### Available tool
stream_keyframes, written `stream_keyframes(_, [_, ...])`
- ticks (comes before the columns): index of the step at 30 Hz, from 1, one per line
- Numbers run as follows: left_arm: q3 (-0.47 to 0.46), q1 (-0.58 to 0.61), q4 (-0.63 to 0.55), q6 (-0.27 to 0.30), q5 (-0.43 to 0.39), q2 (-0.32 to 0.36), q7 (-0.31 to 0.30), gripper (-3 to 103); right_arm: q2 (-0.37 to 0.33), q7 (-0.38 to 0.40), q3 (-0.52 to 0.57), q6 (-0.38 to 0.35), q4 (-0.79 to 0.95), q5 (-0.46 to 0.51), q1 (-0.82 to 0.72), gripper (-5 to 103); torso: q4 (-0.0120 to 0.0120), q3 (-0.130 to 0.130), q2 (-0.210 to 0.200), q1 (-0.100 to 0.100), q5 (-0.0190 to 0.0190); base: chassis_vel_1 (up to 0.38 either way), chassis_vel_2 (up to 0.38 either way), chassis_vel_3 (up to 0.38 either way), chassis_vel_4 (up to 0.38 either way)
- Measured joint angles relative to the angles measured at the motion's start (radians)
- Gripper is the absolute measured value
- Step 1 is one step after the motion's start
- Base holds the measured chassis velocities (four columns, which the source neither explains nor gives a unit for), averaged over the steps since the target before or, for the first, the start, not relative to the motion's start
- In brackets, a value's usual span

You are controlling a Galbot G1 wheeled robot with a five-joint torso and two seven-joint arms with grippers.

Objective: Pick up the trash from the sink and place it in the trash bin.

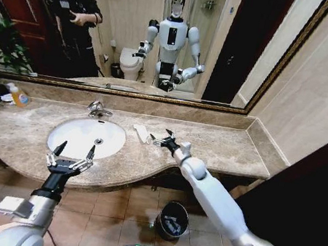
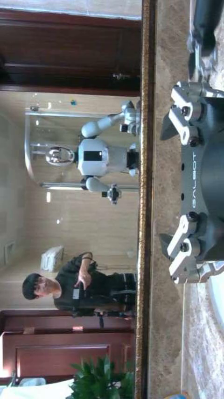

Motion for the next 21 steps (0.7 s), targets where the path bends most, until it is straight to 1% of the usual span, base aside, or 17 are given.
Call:
stream_keyframes(2, [0.000,0.000,0.000,0.000,0.000,0.000,0.000,100,0.026,0.040,-0.037,-0.037,-0.021,0.020,0.028,100,0.0000,0.000,0.000,0.000,-0.0002,0.000,0.000,0.000,0.000])
stream_keyframes(4, [0.000,0.000,0.000,0.000,0.000,0.000,0.000,100,0.026,0.040,-0.037,-0.037,-0.021,0.020,0.028,100,0.0000,0.000,0.000,0.000,-0.0002,0.000,0.000,0.000,0.000])
stream_keyframes(5, [0.000,0.000,0.000,0.000,0.000,0.000,0.000,100,0.056,0.064,-0.057,-0.061,-0.056,0.027,0.051,100,0.0000,0.000,0.000,0.000,-0.0001,0.000,0.000,0.000,0.000])
stream_keyframes(6, [0.000,0.000,0.000,0.000,0.000,0.000,0.000,100,0.056,0.064,-0.057,-0.061,-0.056,0.027,0.051,100,0.0000,0.000,0.000,0.000,-0.0001,0.000,0.000,0.000,0.000])
stream_keyframes(9, [0.000,0.000,0.000,0.000,0.000,0.000,0.000,100,0.095,0.093,-0.080,-0.081,-0.099,0.028,0.080,100,0.0000,0.000,0.000,0.000,-0.0001,0.000,0.000,0.000,0.000])
stream_keyframes(15, [0.000,0.000,0.000,0.000,0.000,0.000,0.000,100,0.125,0.102,-0.102,-0.084,-0.134,0.025,0.099,100,0.0000,0.000,0.000,0.000,-0.0002,0.000,0.000,0.000,0.000])
stream_keyframes(21, [0.000,0.000,0.000,0.000,0.000,0.000,0.000,100,0.156,0.092,-0.121,-0.055,-0.217,0.011,0.116,100,0.0000,0.000,0.000,0.000,0.0001,0.000,0.000,0.000,0.000])
